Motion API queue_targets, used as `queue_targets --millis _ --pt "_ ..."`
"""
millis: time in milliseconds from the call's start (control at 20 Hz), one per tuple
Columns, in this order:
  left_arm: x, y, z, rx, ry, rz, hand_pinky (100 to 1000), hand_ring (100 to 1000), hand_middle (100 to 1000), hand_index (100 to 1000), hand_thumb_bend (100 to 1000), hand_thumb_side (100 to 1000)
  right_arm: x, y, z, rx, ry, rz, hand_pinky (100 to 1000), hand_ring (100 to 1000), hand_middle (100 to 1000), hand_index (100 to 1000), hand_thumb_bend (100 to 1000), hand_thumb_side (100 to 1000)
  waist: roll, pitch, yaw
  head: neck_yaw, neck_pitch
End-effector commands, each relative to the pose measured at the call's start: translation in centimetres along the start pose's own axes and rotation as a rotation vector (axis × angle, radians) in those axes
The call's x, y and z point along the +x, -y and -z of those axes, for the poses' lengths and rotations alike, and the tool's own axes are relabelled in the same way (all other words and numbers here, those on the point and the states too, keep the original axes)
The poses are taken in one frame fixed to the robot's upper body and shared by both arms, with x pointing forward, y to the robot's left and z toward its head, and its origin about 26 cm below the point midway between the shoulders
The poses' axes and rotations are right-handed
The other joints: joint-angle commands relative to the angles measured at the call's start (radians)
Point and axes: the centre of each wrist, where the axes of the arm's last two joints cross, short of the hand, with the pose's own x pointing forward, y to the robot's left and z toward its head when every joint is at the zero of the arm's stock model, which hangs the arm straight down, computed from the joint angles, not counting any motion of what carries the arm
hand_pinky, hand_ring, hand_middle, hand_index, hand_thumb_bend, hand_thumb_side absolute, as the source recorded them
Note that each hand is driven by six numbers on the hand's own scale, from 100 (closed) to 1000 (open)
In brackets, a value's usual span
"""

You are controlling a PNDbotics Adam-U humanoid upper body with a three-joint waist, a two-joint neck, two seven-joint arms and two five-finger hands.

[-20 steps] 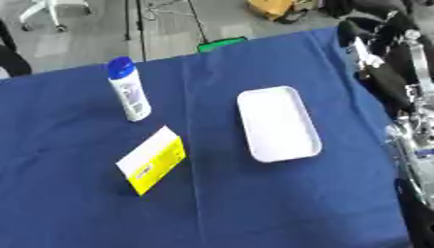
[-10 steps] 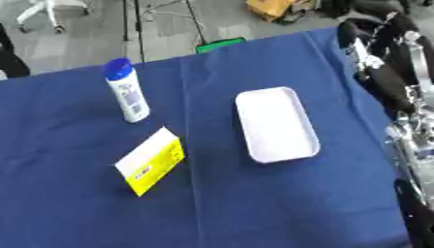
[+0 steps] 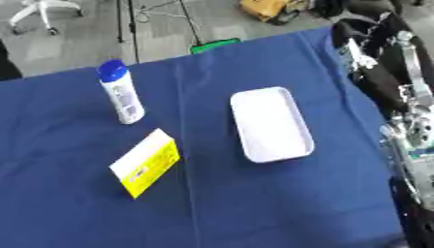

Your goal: Pick up objects on the table and place them in the box.

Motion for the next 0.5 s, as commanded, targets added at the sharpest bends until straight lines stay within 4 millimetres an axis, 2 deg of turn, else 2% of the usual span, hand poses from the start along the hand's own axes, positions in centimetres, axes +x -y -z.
queue_targets --millis 50,100,250,300,500 --pt "1.5 -0.4 1.3 -0.196 0.053 0.167 724 771 801 876 794 725 0.8 0.5 0.6 0.01 0.031 -0.019 830 826 855 822 410 469 -0.017 -0.032 -0.003 -0.006 -0.015" --pt "1.9 0.0 1.8 -0.253 0.068 0.2 709 755 783 862 820 743 0.8 0.5 0.6 0.011 0.031 -0.02 830 826 855 822 411 469 -0.017 -0.032 -0.005 -0.008 -0.015" --pt "2.5 0.8 2.8 -0.372 0.097 0.27 707 752 780 859 826 744 0.7 0.5 0.6 0.011 0.03 -0.021 830 826 855 822 411 469 -0.017 -0.033 -0.007 -0.012 -0.015" --pt "2.7 1.4 3.2 -0.427 0.101 0.298 698 735 760 853 862 738 0.7 0.5 0.6 0.012 0.031 -0.02 831 826 855 822 410 469 -0.016 -0.035 -0.008 -0.012 -0.015" --pt "2.8 4.4 4.7 -0.597 0.091 0.4 676 702 735 840 884 736 0.7 0.3 0.6 0.018 0.031 -0.014 830 826 855 822 411 469 -0.017 -0.036 -0.009 -0.014 -0.017"
